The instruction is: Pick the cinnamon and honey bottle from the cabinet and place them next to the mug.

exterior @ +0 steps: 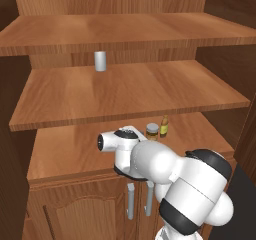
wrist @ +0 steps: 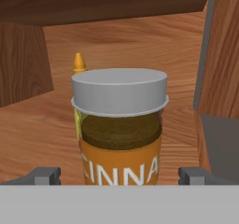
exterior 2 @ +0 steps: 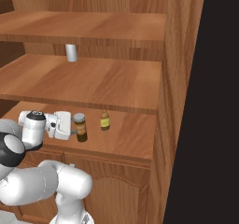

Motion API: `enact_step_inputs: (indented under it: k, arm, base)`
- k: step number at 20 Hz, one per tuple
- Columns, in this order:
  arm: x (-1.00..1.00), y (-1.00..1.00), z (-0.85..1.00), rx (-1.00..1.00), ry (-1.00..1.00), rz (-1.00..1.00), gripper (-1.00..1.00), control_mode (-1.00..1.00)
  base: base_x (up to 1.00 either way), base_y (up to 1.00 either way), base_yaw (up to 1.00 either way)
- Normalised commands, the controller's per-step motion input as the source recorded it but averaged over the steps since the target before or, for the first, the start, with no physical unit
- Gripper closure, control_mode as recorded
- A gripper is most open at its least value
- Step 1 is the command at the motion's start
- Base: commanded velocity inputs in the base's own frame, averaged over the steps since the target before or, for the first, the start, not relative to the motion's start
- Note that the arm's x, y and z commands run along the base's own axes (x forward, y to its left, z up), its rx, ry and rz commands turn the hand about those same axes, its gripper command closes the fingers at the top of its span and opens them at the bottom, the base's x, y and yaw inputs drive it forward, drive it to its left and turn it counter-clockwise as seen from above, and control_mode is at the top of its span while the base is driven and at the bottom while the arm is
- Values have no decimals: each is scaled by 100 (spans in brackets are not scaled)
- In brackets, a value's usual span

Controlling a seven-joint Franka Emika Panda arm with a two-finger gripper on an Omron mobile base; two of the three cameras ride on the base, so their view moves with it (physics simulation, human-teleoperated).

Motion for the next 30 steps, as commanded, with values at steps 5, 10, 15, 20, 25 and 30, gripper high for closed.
enact_step_inputs:
  k: [5, 10, 15, 20, 25, 30]
  arm:
    - [0, -10, 0, 0, 0, 0, -100, -100]
    - [0, -5, 0, 0, 0, 0, -100, -100]
    - [4, 0, 0, 0, 0, 0, -100, -100]
    - [2, 0, 0, 0, 0, 0, -100, -100]
    - [0, 0, 0, 0, 0, 0, -100, -100]
    - [0, 0, 0, 0, 0, 0, 100, -100]
  base:
    - [0, 0, 0]
    - [0, 0, 0]
    - [0, 0, 0]
    - [0, 0, 0]
    - [0, 0, 0]
    - [0, 0, 0]
